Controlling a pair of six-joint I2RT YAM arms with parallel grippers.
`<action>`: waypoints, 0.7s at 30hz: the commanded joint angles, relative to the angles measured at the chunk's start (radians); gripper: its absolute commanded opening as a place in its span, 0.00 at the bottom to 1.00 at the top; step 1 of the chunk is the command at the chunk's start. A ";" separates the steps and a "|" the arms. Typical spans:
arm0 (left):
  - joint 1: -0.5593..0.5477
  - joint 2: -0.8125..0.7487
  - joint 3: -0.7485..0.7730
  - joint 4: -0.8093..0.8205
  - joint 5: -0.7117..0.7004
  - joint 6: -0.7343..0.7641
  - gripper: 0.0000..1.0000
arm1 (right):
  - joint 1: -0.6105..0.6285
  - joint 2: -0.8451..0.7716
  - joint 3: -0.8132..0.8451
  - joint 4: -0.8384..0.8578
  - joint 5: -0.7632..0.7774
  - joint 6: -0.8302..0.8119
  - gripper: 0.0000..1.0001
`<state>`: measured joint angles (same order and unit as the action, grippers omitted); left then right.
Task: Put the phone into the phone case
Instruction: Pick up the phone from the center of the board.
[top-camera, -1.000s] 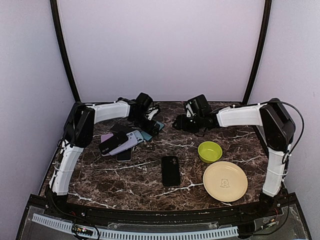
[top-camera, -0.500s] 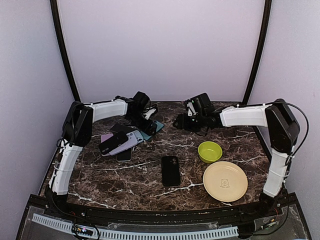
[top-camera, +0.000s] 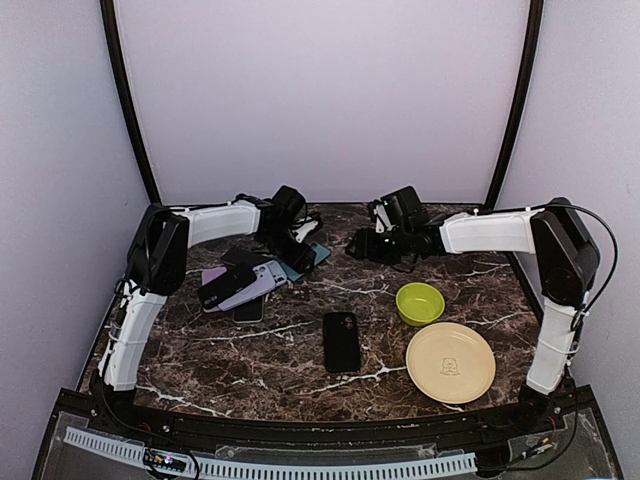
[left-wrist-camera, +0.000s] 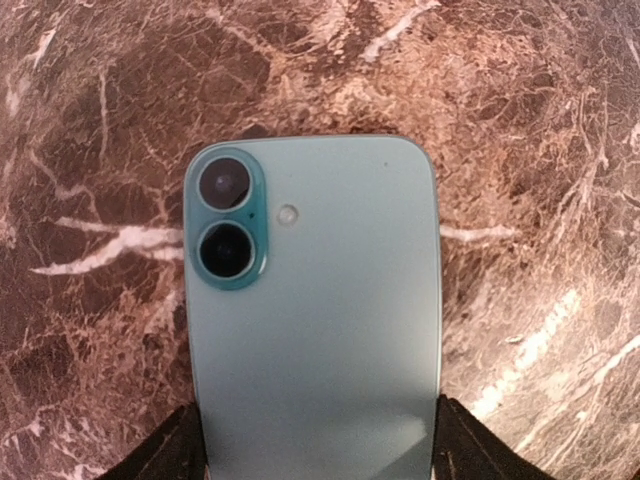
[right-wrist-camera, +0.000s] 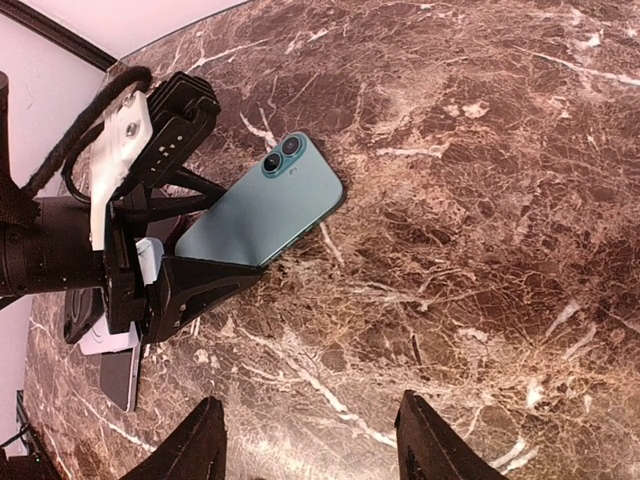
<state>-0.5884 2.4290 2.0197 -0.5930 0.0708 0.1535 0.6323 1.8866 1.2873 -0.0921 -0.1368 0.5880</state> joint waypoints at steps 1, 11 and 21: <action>-0.017 0.036 -0.046 -0.105 0.013 0.018 0.69 | 0.002 -0.033 -0.010 0.000 0.009 -0.017 0.59; -0.024 -0.175 -0.213 0.140 -0.012 -0.012 0.58 | 0.002 -0.096 -0.037 0.016 0.002 -0.082 0.60; -0.028 -0.527 -0.635 0.665 0.058 -0.069 0.56 | 0.000 -0.291 -0.202 0.232 -0.126 -0.201 0.63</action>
<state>-0.6117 2.0609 1.4487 -0.1913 0.0872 0.1154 0.6319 1.6737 1.1355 -0.0010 -0.1890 0.4553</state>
